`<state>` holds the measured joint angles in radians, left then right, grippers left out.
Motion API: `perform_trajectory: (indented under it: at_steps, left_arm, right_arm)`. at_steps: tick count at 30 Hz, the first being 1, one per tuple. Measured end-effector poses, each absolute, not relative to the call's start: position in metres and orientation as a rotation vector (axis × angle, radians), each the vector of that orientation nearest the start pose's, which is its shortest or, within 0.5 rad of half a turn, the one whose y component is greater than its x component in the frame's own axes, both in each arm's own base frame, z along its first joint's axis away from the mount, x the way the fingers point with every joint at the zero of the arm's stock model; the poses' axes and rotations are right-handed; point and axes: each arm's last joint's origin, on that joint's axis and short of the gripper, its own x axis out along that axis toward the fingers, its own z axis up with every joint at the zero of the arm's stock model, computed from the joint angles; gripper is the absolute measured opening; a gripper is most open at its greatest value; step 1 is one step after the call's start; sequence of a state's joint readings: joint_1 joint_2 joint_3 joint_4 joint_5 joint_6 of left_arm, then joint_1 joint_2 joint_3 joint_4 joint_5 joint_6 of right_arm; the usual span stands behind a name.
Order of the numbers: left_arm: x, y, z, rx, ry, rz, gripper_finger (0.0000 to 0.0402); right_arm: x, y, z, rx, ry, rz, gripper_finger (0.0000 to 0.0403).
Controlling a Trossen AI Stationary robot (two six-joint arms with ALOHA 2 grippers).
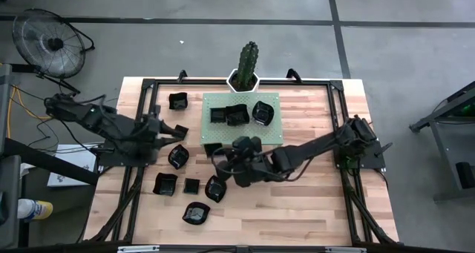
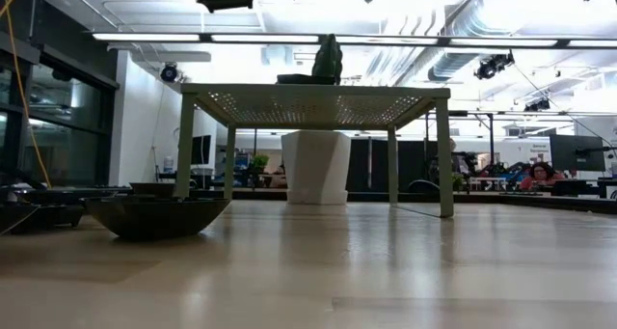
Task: Pick & Place Mini shaped plates
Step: Stack the square plate on top of the square plates on the shelf
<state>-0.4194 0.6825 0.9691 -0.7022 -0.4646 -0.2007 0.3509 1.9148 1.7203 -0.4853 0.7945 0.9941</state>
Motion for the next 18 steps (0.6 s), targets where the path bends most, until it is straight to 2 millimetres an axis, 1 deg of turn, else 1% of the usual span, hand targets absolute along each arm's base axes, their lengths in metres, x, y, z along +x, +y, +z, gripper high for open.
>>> perform_trajectory:
  at_steps: [8,13,18]
  left_arm:
    - [0.142,-0.045,0.348,-0.038,0.419,0.26,0.0085]
    - [0.158,-0.049,0.345,-0.008,0.387,0.372,0.0085]
    - [0.17,-0.052,0.342,0.012,0.364,0.449,0.0085]
  right_arm:
    - [0.414,0.111,0.316,0.37,0.265,-0.731,0.0]
    - [0.417,0.104,0.323,0.257,0.245,-0.746,0.0]
    - [0.42,0.1,0.327,0.169,0.229,-0.768,0.0]
